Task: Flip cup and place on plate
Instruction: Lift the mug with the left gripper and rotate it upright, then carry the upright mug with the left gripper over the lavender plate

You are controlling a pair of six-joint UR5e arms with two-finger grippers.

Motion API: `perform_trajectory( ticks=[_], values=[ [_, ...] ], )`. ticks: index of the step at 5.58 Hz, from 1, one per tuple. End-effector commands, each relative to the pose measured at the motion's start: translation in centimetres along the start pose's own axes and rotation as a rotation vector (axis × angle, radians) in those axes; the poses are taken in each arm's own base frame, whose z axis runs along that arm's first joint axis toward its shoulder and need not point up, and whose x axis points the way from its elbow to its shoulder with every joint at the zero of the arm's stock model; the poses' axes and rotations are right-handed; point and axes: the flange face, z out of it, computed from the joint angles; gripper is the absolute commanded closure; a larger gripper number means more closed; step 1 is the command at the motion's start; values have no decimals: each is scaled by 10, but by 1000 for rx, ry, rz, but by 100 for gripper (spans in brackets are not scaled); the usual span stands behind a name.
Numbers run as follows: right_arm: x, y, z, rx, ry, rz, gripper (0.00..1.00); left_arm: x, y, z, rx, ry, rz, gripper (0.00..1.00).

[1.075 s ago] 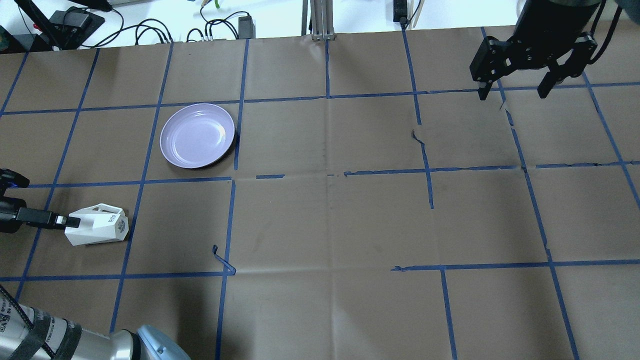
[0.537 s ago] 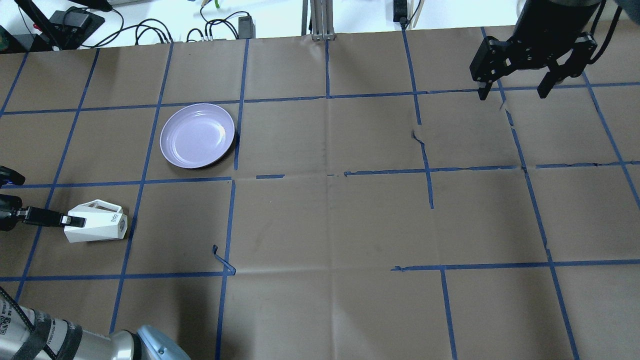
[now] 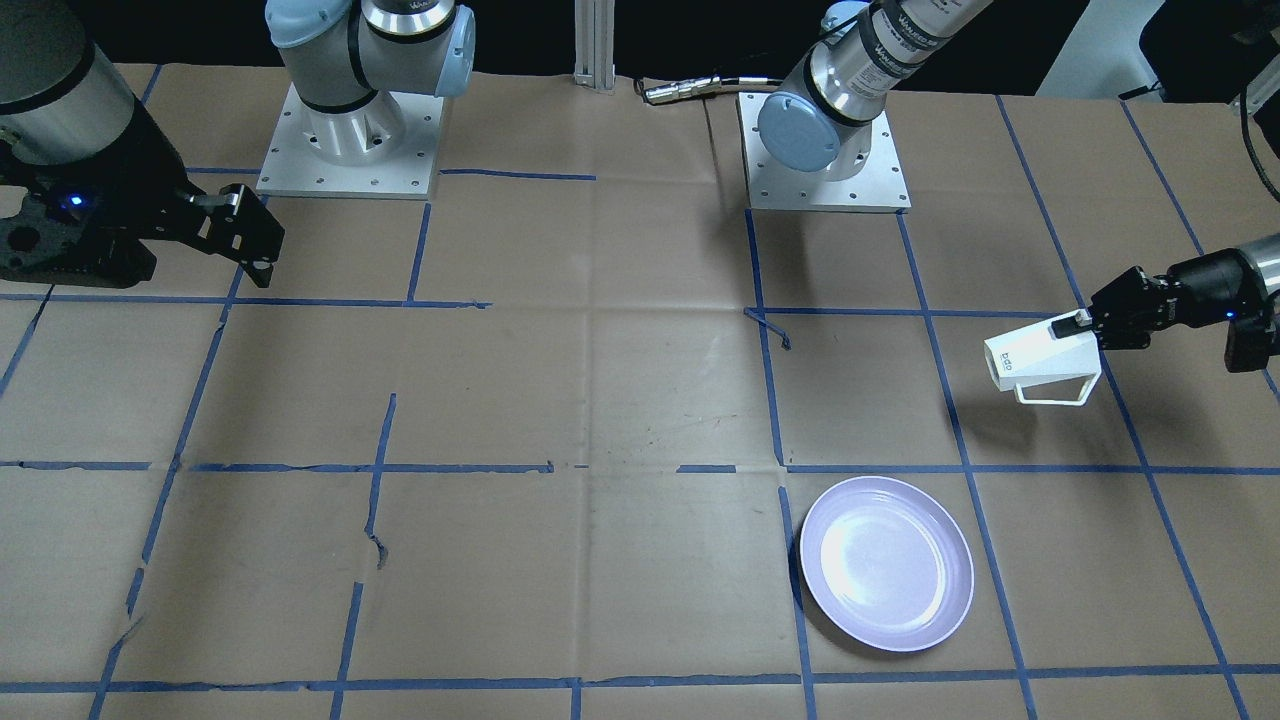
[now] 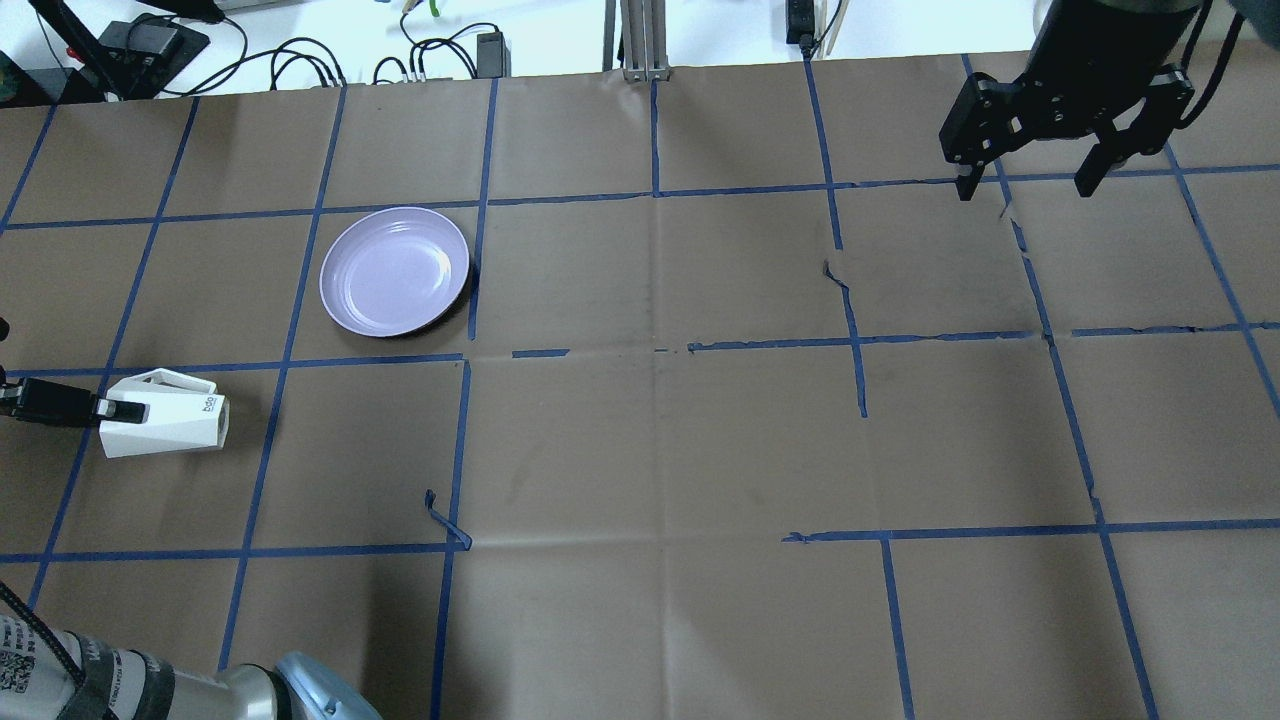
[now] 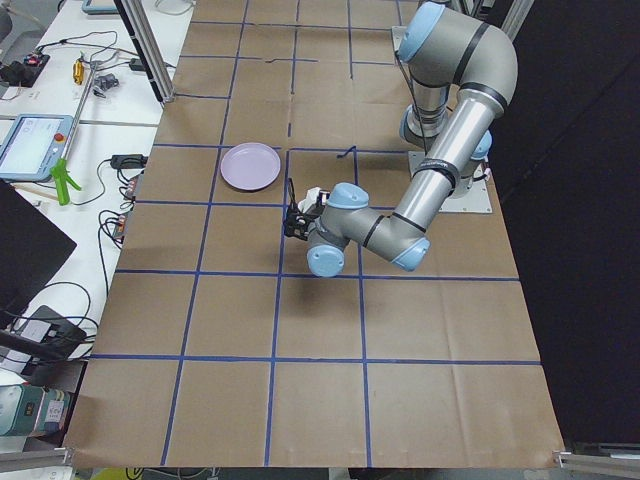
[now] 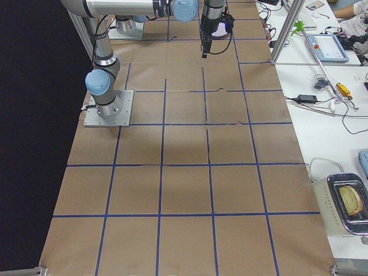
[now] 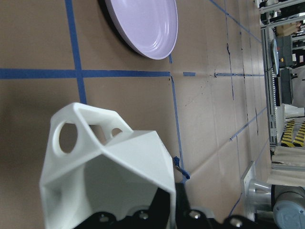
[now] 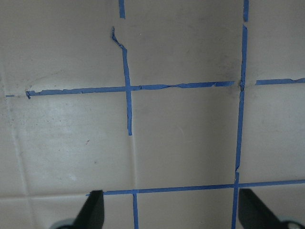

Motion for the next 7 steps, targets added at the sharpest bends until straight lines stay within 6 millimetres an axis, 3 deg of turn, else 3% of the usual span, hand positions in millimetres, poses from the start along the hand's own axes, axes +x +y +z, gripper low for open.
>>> perform_trajectory(
  ticks=[1,3,4,7],
  values=[
    [0,0,0,0,0,0,0,70,-54,23,-58,-182,113,100],
    [0,0,0,0,0,0,0,144,-108,61,-135,-462,200,100],
    [0,0,0,0,0,0,0,163,-127,88,-124,-498,179,100],
    [0,0,0,0,0,0,0,232,-184,201,-56,-767,144,100]
  ],
)
